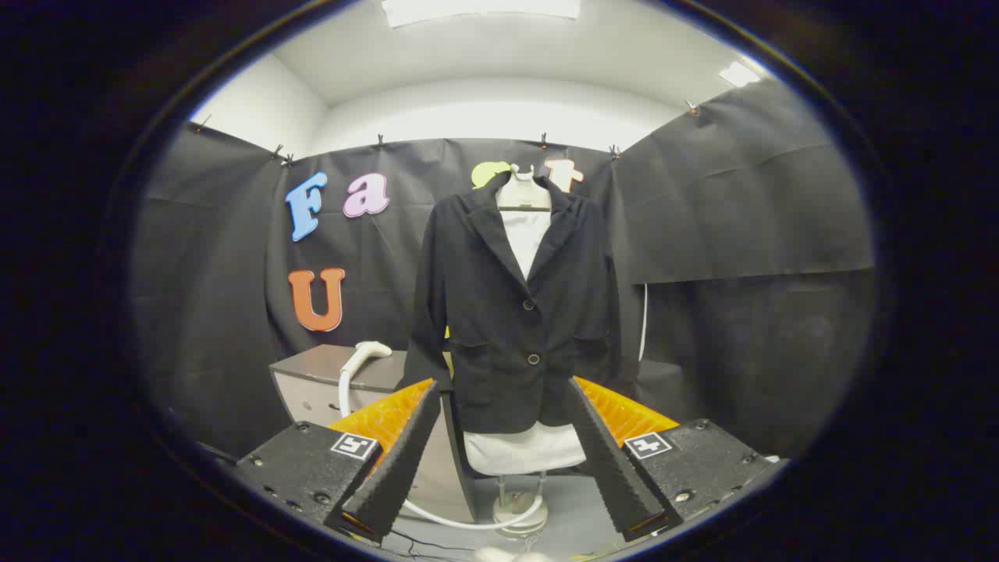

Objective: Iron the clothes twice with a garment steamer, once on the left side and once on the right side.

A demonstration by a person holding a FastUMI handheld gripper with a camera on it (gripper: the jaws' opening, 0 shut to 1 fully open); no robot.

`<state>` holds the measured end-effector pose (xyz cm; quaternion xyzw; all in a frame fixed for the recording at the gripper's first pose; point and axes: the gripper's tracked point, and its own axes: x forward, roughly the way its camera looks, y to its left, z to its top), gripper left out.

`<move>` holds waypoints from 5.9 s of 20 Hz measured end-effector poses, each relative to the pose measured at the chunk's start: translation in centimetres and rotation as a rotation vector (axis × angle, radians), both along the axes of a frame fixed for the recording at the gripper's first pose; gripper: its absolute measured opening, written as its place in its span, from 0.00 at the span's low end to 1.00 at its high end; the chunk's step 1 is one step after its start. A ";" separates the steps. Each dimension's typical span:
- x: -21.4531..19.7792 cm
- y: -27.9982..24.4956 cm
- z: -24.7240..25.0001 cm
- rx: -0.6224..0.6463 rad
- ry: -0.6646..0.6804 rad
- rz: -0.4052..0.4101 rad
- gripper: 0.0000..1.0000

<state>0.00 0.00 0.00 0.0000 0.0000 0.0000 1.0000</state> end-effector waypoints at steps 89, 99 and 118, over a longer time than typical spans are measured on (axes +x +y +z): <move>15.3 5.2 8.2 0.118 0.100 0.071 0.35; 20.6 -0.9 9.0 0.061 0.082 -0.072 0.35; 23.1 -0.2 -2.3 -0.048 0.228 -0.134 0.35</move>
